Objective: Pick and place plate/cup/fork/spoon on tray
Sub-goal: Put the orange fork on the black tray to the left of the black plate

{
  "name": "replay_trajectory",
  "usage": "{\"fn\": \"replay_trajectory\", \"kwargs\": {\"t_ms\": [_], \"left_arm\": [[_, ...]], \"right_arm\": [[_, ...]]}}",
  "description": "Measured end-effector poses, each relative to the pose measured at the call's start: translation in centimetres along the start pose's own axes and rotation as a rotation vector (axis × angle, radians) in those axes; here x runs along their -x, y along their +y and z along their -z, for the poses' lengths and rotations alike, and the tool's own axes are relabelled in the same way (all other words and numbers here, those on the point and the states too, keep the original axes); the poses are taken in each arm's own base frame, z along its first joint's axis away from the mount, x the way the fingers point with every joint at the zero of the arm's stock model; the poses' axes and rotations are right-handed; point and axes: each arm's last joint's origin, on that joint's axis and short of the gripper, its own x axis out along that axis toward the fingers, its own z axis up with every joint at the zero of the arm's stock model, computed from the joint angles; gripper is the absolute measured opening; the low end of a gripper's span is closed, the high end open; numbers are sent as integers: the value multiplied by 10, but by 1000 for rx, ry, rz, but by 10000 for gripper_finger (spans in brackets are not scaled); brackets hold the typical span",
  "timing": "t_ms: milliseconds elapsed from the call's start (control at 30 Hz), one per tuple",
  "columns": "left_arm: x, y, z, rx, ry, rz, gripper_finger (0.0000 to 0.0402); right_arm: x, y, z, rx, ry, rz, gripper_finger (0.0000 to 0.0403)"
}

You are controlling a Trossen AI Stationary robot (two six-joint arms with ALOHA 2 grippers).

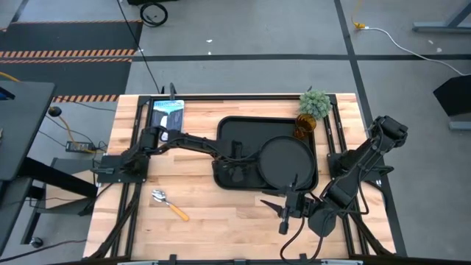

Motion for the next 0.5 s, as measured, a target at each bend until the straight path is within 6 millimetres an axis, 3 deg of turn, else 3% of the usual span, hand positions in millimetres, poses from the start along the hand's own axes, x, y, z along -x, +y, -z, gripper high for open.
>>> {"fn": "replay_trajectory", "kwargs": {"t_ms": [233,500], "left_arm": [[-1,2,5,-34,1,-11,185],[-17,5,15,-46,5,7,166]], "right_arm": [[0,0,1,15,7,3,123],[0,-1,1,27,8,4,123]]}}
